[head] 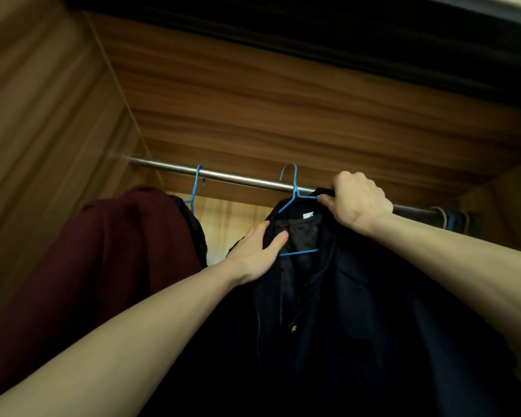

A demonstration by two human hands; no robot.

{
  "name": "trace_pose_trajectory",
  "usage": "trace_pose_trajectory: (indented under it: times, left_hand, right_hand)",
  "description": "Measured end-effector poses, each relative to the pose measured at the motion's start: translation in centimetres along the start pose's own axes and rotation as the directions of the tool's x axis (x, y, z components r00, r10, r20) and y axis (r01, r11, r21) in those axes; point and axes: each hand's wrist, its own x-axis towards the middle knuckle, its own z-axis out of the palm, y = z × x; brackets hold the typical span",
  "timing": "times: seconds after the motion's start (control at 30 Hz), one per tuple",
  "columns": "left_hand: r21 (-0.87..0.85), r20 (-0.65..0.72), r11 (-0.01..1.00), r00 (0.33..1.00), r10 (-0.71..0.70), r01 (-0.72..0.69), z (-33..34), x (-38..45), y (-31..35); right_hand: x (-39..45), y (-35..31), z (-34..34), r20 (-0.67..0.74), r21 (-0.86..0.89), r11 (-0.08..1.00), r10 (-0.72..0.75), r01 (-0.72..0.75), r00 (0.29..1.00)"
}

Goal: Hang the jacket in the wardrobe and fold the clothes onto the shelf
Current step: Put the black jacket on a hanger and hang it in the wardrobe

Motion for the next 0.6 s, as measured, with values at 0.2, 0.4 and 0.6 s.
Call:
trace_pose_trajectory:
  times: [0.2, 0.4, 0.6]
  left_hand:
    - [-0.063, 0.03, 0.998, 0.999, -0.017, 0.019, -1.1, -0.8, -1.0]
    - [-0.112, 0.064, 0.993, 0.997, -0.037, 0.044, -1.1, -2.2, 0.2]
    - [-0.108, 0.066, 0.991, 0.996, -0.068, 0.075, -0.7, -4.2, 0.1]
  right_hand:
    - [-0.2, -2.0, 0.1, 0.051, 0.037, 0.997, 0.065, -0.067, 0.997]
    - [-1.8, -4.0, 0.3, 0.111, 0.069, 0.983, 0.164, -0.172, 0.98]
    - [-3.7, -5.5, 1.1, 0.185, 0.082, 0.975, 0.187, -0.205, 0.965]
